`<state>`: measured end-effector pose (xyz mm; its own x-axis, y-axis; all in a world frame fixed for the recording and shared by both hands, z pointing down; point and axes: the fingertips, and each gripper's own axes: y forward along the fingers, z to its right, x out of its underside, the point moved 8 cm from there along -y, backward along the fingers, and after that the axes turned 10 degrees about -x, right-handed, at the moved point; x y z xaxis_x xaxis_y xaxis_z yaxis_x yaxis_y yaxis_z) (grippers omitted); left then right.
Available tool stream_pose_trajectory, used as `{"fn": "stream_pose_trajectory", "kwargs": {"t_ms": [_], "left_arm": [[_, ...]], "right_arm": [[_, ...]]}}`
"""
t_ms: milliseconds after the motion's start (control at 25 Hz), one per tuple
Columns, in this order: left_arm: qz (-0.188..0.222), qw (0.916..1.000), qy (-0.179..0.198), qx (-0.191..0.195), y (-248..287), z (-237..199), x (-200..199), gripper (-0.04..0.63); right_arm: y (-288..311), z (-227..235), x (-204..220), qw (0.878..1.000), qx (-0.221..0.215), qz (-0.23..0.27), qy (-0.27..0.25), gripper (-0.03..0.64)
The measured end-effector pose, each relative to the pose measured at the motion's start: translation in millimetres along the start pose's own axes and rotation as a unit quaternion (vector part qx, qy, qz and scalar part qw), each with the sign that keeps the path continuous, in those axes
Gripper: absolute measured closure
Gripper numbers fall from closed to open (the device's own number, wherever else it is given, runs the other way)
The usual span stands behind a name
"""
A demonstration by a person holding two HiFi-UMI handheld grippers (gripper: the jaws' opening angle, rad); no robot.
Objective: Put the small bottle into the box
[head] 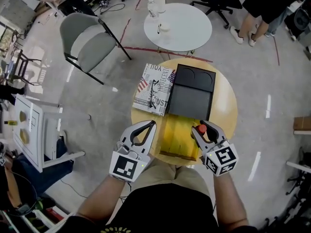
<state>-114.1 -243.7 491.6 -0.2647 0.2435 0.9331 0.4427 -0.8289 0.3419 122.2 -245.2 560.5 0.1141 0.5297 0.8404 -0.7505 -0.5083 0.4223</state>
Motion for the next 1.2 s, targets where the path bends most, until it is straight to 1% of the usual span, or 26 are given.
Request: {"fn": "stream_pose_trajectory", "kwargs": {"t_ms": [120, 320, 560, 640, 760, 920, 1080, 1200], "left_arm": [[-0.010, 0.9999, 0.007, 0.005, 4.0, -1.8, 7.6, 0.578], [-0.023, 0.9997, 0.004, 0.006, 17.0, -4.1, 21.9, 0.578], [-0.024, 0.9995, 0.013, 0.018, 34.8, -3.2, 33.7, 0.578], [-0.026, 0.9994, 0.010, 0.020, 38.0, -3.3, 37.6, 0.578], [-0.035, 0.9991, 0.008, 0.025, 41.7, -3.3, 43.8, 0.578], [-0.042, 0.9983, 0.017, 0.037, 40.2, 0.1, 50.3, 0.578], [-0.050, 0.9983, -0.001, 0.029, 36.7, -3.7, 61.1, 0.578], [-0.057, 0.9979, -0.001, 0.030, 33.4, -3.1, 65.1, 0.578]], "right_arm": [[10.1, 3.3, 10.3, 1.000, 0.001, -0.004, 0.010, 0.454], [26.2, 8.8, 27.4, 1.000, -0.003, -0.013, 0.018, 0.454], [45.6, 13.0, 50.9, 0.999, -0.015, -0.028, 0.024, 0.454], [49.4, 15.6, 56.2, 0.999, -0.014, -0.033, 0.025, 0.454], [56.8, 20.8, 60.6, 0.999, -0.015, -0.040, 0.022, 0.454], [65.5, 27.0, 65.4, 0.999, -0.017, -0.047, 0.018, 0.454], [74.0, 25.5, 71.7, 0.998, -0.020, -0.052, 0.008, 0.454], [78.0, 21.4, 76.7, 0.998, -0.021, -0.063, -0.002, 0.454]]}}
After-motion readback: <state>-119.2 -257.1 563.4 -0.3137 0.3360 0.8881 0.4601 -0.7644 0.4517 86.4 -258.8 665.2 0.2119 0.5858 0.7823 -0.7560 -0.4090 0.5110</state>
